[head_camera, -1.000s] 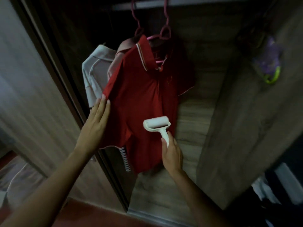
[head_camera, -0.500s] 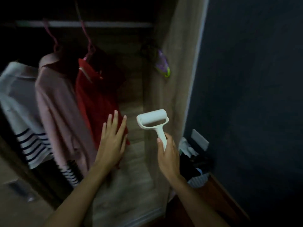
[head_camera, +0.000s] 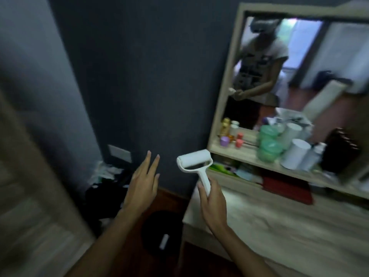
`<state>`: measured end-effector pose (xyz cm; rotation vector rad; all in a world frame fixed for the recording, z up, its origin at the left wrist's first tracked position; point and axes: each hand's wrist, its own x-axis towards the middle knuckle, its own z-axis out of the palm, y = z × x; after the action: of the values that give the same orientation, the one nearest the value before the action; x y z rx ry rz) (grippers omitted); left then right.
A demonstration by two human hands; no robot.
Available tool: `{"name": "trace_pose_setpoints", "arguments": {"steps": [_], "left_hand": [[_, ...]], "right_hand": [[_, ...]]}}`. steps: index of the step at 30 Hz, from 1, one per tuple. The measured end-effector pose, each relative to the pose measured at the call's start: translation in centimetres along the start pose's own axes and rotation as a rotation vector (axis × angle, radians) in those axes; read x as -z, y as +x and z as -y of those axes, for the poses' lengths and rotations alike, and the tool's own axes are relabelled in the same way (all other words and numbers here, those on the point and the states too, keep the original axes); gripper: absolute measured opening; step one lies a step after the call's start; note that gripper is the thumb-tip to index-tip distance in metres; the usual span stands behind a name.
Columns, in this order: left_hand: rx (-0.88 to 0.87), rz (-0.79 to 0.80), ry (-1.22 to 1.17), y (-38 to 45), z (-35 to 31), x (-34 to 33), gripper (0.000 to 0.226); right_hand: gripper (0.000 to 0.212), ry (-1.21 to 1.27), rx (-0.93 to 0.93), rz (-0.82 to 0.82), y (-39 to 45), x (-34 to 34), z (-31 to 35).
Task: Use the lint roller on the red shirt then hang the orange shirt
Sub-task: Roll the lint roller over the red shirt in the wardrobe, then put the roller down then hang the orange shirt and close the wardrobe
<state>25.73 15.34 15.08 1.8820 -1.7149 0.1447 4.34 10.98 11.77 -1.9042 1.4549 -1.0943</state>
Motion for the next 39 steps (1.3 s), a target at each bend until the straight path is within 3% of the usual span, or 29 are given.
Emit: {"name": "trace_pose_setpoints", "arguments": {"steps": [5,11,16,23,28,33,36,39], "left_hand": [[-0.066,0.208,-0.053,0.5,-10.6,-11.2,0.052],[-0.010,0.416,-0.051,-2.0,-17.8,-20.4,0.050],[0.058,0.459,-0.051,-3.0,-20.2,-24.2,0.076],[0.130,0.526,0.000,-4.2,-21.3,-26.2,0.068],[0.153,0.545,0.021,-4.8,-20.3,-26.2,0.069],[0.239,0.516,0.020,-5.2,-18.5,-25.3,0.069],[0.262,0.498,0.043,-5.9,-16.6,-23.5,0.066],[0.335,0.466,0.076,-7.2,-13.9,-20.9,0.064]], "right_hand": [[0.036,-0.122,-0.218,-0.047,-0.7,8.9,-11.6],[0.033,-0.196,-0.457,0.075,-1.2,13.7,-22.5],[0.039,-0.180,-0.524,0.174,-1.9,14.4,-27.6],[0.050,-0.165,-0.569,0.229,-2.1,13.7,-29.5],[0.044,-0.417,-0.415,0.245,-1.8,13.2,-30.5],[0.054,-0.421,-0.258,0.086,-1.5,11.9,-28.8],[0.064,-0.564,-0.031,0.226,-2.2,9.3,-26.5],[0.067,-0.533,0.110,0.346,-2.7,5.8,-22.6]]}}
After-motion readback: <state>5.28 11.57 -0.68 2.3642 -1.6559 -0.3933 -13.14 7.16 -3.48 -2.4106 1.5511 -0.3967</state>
